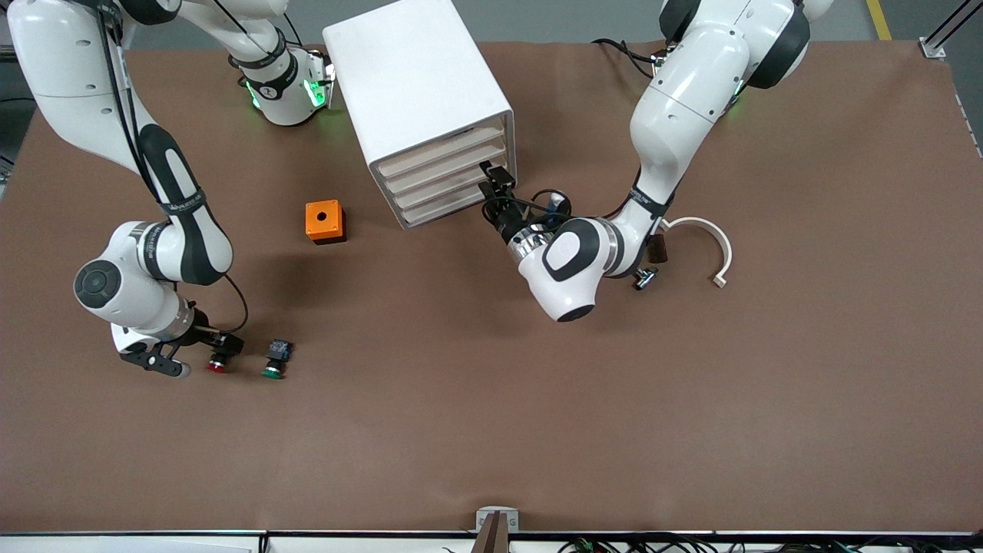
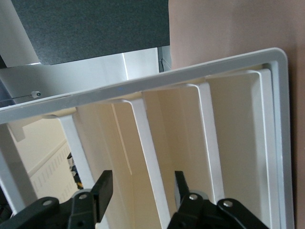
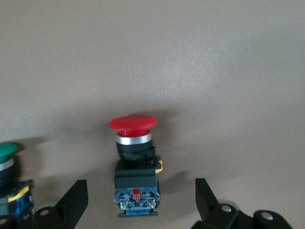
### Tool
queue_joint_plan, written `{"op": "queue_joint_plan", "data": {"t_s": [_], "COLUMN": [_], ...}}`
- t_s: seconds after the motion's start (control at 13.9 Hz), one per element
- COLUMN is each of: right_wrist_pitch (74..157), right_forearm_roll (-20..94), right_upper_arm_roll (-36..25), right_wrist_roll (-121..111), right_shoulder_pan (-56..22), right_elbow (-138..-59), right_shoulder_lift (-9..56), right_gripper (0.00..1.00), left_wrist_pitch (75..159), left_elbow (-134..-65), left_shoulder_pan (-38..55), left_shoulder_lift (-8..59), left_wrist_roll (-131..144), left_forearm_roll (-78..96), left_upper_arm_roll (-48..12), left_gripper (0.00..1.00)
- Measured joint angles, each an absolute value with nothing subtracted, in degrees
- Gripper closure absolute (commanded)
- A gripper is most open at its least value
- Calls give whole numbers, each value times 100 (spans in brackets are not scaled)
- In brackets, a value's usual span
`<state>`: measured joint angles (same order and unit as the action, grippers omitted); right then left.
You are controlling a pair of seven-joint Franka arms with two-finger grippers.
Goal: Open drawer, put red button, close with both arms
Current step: 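Pull the drawer open with the left gripper while the right gripper lifts the red button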
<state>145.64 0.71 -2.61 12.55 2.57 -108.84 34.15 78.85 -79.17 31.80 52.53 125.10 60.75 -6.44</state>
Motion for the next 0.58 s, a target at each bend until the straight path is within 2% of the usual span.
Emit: {"op": "queue_joint_plan", "data": {"t_s": [0.29, 0.58], "right_wrist_pitch": [14564, 14564], "right_forearm_roll": [71, 68], "right_upper_arm_roll": [-261, -260], "right_wrist_roll": [1292, 1289], "right_shoulder_pan": [247, 245], "right_elbow": [-10739, -10707], "right_shoulder_lift": [3562, 3624], "right_gripper": [3, 27], "left_wrist_pitch": [7884, 7875], "left_elbow": [-7960, -7961], "left_shoulder_pan": [3342, 3528], "left_shoulder_lift": [5361, 5417], "left_wrist_roll": [12681, 12697], "left_forearm_roll": [6075, 6075], "left_upper_arm_roll": [-647, -664], "left_gripper": [53, 71]}}
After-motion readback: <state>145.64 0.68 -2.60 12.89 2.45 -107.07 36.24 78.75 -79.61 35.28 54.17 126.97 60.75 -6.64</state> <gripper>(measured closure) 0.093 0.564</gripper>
